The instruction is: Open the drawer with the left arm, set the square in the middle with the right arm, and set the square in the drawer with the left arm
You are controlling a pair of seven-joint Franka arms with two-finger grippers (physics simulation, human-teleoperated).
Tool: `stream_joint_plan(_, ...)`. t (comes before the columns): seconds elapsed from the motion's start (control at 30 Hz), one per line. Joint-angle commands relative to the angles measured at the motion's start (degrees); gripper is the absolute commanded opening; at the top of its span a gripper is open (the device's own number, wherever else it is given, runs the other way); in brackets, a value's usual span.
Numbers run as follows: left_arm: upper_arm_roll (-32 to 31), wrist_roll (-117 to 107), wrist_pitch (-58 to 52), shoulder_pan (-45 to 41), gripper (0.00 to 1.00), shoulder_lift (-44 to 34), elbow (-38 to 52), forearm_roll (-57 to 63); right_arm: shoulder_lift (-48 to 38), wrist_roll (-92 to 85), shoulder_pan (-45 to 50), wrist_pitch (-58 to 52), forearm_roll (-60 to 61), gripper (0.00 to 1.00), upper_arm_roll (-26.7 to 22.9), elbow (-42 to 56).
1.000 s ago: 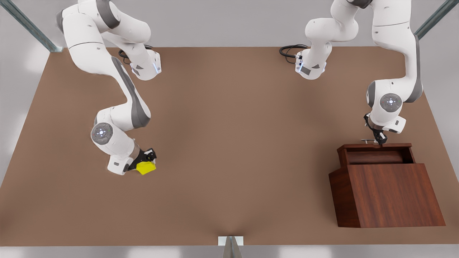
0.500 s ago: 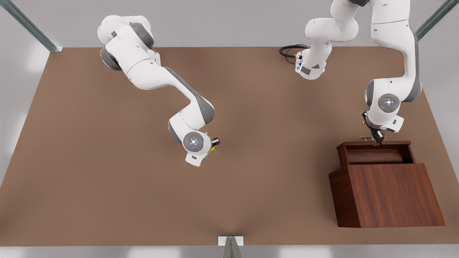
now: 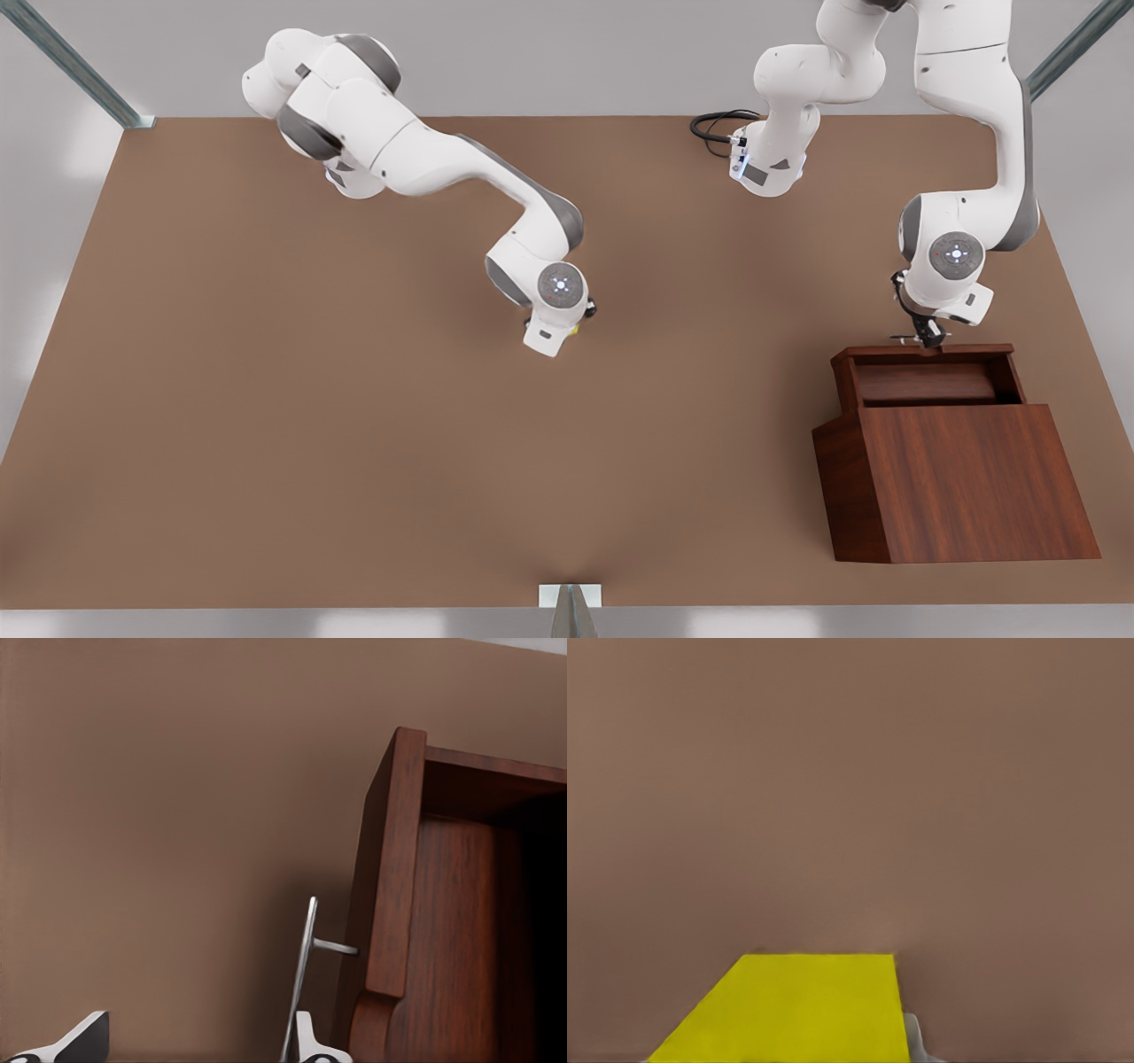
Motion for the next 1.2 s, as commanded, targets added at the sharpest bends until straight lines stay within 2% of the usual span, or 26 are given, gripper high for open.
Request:
stream_joint_plan(0.0,-0.6,-0.3,-1.5,-0.3,1.00,-0.3,0.1,-0.1,-1.8,6.9,0.1,8.7,-1.0,0.67,0.1,-4.4)
stream_joint_plan(0.13,-1.9,0.2,-3.7,-0.3,1.00,-1.8,2.2,-0.1,-0.8,-4.2,0.1,8.8,-2.8,0.67,0.0,-4.0)
stream_joint_plan(0.2,-5.4,0.1,-12.7,-0.4,1.00,-4.3,6.4,-1.4,0.1,-7.6,0.4,12.4,-4.0,0.67,0.0,-4.0)
stream_joint_plan(0.27,-9.1,2.6,-24.5,-0.4,1.00,-5.7,15.9,-10.0,0.5,-10.3,0.4,13.1,-5.0,0.67,0.0,-4.0)
stream_joint_plan(0.3,-11.6,9.7,-30.2,-0.4,1.00,-5.2,22.6,-12.7,0.6,-13.4,0.3,13.2,-5.1,0.67,0.0,-4.3)
stream_joint_plan(0.4,-20.8,58.3,-47.0,-0.5,1.00,3.0,43.3,-13.2,0.9,-16.0,0.4,12.6,-6.4,0.67,-0.1,-5.4)
stream_joint_plan(0.47,-25.9,78.6,-52.4,-0.5,1.00,7.1,49.7,-12.8,1.3,-17.3,0.3,12.2,-7.1,0.67,-0.1,-5.4)
stream_joint_plan(0.53,-29.1,81.8,-52.2,-0.7,1.00,8.4,49.6,-13.2,2.2,-17.6,0.3,12.1,-7.4,0.67,-0.1,-5.4)
stream_joint_plan(0.7,-28.9,73.7,-52.4,-4.4,1.00,11.3,49.6,-13.2,2.0,-22.5,0.3,8.0,-8.4,0.67,-0.4,-5.3)
stream_joint_plan(0.8,-29.1,48.6,-50.8,-5.0,1.00,16.1,53.7,-16.5,3.2,-21.9,0.4,8.8,-8.5,0.72,-0.7,-5.4)
stream_joint_plan(0.83,-28.8,43.1,-48.0,-5.1,1.00,16.6,53.6,-19.1,3.1,-21.2,0.4,8.8,-8.5,1.00,-0.6,-5.4)
stream_joint_plan(1.03,-28.9,37.3,-44.4,-9.3,1.00,19.7,52.9,-19.2,1.6,-21.0,0.4,7.8,-8.0,1.00,-0.6,-5.1)
stream_joint_plan(1.13,-28.7,36.7,-39.4,-10.2,1.00,19.6,51.0,-18.9,-7.7,-19.0,-2.5,4.6,-5.8,1.00,-0.3,-5.7)
stream_joint_plan(1.17,-28.6,36.4,-39.2,-10.2,1.00,19.7,51.0,-19.0,-11.4,-18.8,-7.4,4.5,-5.1,1.00,-0.3,-5.9)
